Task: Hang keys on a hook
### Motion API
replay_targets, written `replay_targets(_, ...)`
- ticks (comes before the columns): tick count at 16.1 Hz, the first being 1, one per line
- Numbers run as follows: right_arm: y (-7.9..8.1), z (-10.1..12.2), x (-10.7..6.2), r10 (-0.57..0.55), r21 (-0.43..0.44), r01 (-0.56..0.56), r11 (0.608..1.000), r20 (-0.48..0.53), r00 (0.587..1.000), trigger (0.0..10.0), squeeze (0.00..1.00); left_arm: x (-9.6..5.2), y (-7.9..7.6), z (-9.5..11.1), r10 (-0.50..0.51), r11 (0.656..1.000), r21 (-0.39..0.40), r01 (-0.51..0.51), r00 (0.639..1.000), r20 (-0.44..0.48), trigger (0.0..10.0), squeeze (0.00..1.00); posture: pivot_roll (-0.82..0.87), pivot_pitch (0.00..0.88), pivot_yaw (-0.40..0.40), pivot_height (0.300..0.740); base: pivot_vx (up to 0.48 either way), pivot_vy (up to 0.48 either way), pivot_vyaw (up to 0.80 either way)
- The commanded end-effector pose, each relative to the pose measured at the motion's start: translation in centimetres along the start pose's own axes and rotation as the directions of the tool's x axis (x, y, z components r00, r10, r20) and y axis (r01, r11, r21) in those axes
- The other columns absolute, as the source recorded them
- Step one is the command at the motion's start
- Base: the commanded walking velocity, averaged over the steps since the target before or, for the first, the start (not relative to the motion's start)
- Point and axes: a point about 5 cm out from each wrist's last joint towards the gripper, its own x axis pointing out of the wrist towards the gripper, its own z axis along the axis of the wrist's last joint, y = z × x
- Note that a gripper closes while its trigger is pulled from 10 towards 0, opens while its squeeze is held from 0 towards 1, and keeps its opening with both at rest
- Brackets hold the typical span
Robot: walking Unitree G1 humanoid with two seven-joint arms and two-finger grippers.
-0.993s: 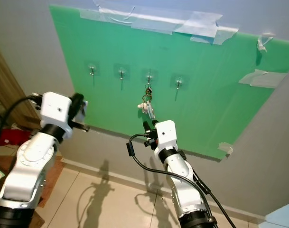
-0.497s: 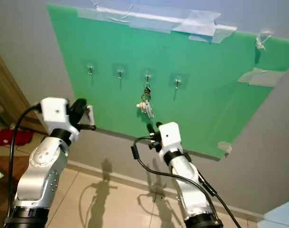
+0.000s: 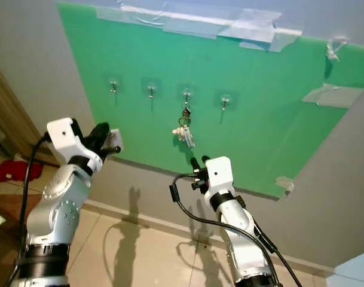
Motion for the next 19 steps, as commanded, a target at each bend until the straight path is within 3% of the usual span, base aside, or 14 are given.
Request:
replay_targets(1, -0.2, 0.2, 0.0, -0.028, 0.020, 0.028, 0.999, 0.003, 1.000, 10.0, 0.00, 0.2, -0.3, 0.2, -0.026, 0.998, 0.060, 0.026, 1.000, 0.002, 0.0, 0.00, -0.08, 0.000, 0.059, 0.740, 0.000, 0.000, 0.00)
replay_targets(3, -0.3, 0.2, -0.3, -0.040, 0.041, 0.040, 0.998, 0.008, 0.999, 10.0, 0.00, 0.1, -0.6, 0.2, -0.048, 0.993, 0.108, 0.047, 0.999, 0.004, 0.0, 0.00, -0.07, 0.000, 0.060, 0.740, 0.000, 0.000, 0.00)
replay_targets(5, -1.7, 0.9, -0.5, -0.149, 0.176, 0.139, 0.975, 0.048, 0.988, 10.0, 0.00, -0.5, -1.2, -0.4, -0.087, 0.981, 0.176, 0.086, 0.996, -0.001, 0.0, 0.00, -0.06, 0.000, 0.042, 0.740, 0.000, 0.000, 0.00)
replay_targets(8, -1.8, 0.8, -0.2, -0.145, 0.165, 0.137, 0.977, 0.039, 0.989, 10.0, 0.00, -0.8, -1.2, -0.5, -0.105, 0.956, 0.273, 0.103, 0.994, -0.009, 0.0, 0.00, -0.04, 0.000, 0.028, 0.740, 0.000, 0.000, 0.00)
replay_targets(19, -1.8, 0.8, -0.2, -0.145, 0.165, 0.137, 0.977, 0.039, 0.989, 10.0, 0.00, -0.8, -1.2, -0.5, -0.105, 0.956, 0.273, 0.103, 0.994, -0.009, 0.0, 0.00, -0.04, 0.000, 0.028, 0.740, 0.000, 0.000, 0.00)
